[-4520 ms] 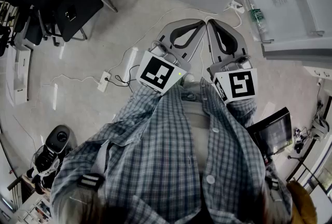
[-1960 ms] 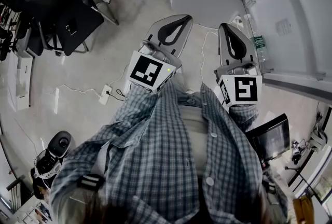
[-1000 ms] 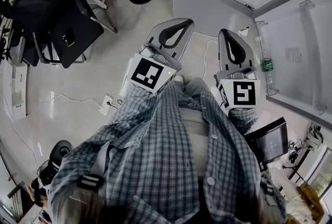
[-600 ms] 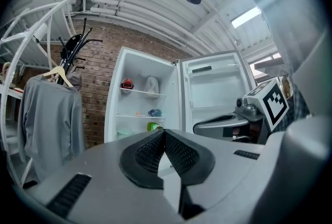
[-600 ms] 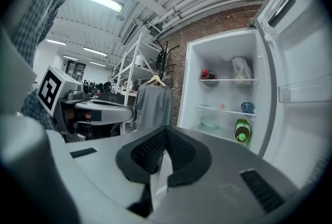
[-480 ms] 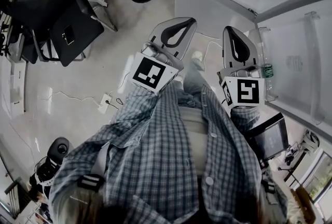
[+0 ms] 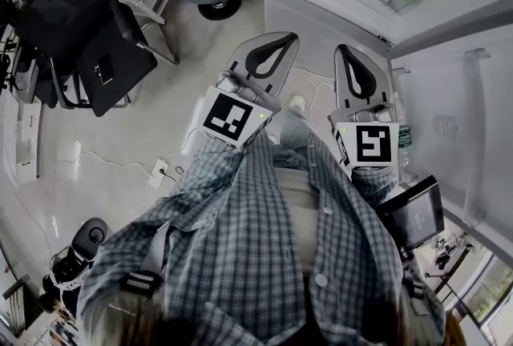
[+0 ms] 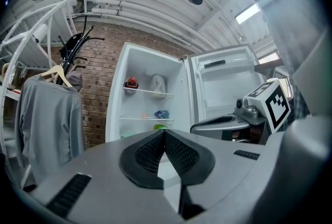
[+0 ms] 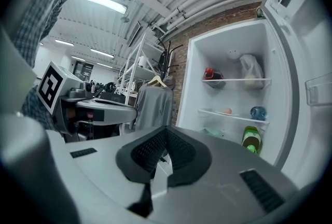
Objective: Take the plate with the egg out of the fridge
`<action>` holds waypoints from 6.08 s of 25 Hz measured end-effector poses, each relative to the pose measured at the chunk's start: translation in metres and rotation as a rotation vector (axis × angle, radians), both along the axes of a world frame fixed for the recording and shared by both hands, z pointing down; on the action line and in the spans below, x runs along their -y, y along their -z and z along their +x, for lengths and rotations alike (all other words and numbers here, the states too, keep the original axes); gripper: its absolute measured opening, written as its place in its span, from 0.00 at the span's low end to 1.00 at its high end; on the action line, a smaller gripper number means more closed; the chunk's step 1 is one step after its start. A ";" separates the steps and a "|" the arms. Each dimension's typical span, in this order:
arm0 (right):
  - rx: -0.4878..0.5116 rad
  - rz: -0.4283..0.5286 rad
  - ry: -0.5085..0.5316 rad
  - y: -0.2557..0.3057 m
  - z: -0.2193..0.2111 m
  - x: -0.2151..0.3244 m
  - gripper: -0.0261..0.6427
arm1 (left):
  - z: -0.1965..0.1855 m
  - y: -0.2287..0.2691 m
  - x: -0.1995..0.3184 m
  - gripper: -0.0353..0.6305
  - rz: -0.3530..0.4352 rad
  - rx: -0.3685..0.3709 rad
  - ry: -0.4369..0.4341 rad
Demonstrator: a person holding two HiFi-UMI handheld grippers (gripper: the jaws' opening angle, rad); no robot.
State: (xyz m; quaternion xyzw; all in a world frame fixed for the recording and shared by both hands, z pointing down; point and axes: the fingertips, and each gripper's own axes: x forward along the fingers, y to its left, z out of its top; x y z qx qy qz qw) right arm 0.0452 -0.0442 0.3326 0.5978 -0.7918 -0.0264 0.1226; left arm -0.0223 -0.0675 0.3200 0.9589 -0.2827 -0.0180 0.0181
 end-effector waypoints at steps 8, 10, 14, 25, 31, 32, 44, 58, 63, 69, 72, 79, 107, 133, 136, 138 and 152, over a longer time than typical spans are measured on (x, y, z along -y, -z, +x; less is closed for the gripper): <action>-0.044 0.045 0.028 0.013 0.044 0.057 0.05 | 0.047 0.008 0.050 0.06 0.028 -0.005 0.019; -0.033 0.073 0.036 0.017 0.049 0.070 0.05 | 0.058 0.008 0.061 0.06 0.026 -0.008 0.021; -0.098 0.106 0.088 0.015 0.053 0.083 0.05 | 0.075 -0.002 0.079 0.06 0.032 0.003 0.033; -0.197 0.095 0.084 0.013 0.081 0.115 0.05 | 0.133 0.007 0.117 0.06 0.053 -0.002 -0.052; -0.215 0.057 0.011 0.003 0.103 0.145 0.05 | 0.149 0.001 0.148 0.06 0.039 -0.002 -0.107; -0.224 0.051 -0.003 0.002 0.107 0.153 0.05 | 0.151 0.000 0.155 0.06 0.036 0.000 -0.115; -0.403 0.073 -0.160 0.018 0.164 0.222 0.05 | 0.161 0.000 0.195 0.06 0.013 -0.005 -0.140; -0.816 -0.075 -0.169 -0.004 0.190 0.307 0.05 | 0.147 -0.001 0.225 0.06 0.024 -0.009 -0.144; -0.902 -0.133 -0.187 -0.008 0.203 0.323 0.14 | 0.141 -0.003 0.228 0.06 0.009 -0.005 -0.142; -1.036 -0.155 -0.215 -0.013 0.212 0.336 0.14 | 0.138 -0.002 0.231 0.06 0.004 -0.018 -0.148; -1.083 -0.162 -0.229 -0.016 0.216 0.339 0.14 | 0.136 -0.003 0.232 0.06 -0.002 -0.020 -0.144; -1.128 -0.149 -0.221 -0.015 0.210 0.337 0.09 | 0.129 -0.008 0.236 0.06 -0.033 -0.037 -0.126; -1.113 -0.048 -0.198 -0.002 0.196 0.280 0.07 | 0.213 0.011 0.258 0.20 -0.637 -0.604 -0.441; -0.943 -0.042 -0.169 -0.002 0.194 0.261 0.12 | 0.242 -0.007 0.298 0.21 -1.056 -0.964 -0.352; -0.652 -0.071 -0.232 0.006 0.204 0.252 0.17 | 0.241 -0.008 0.299 0.21 -1.065 -0.977 -0.349; -0.332 -0.080 -0.283 0.010 0.216 0.247 0.17 | 0.241 -0.009 0.299 0.21 -1.065 -0.982 -0.349; 1.235 -0.044 -0.302 -0.003 0.276 0.257 0.17 | 0.241 -0.008 0.298 0.20 -1.063 -0.971 -0.362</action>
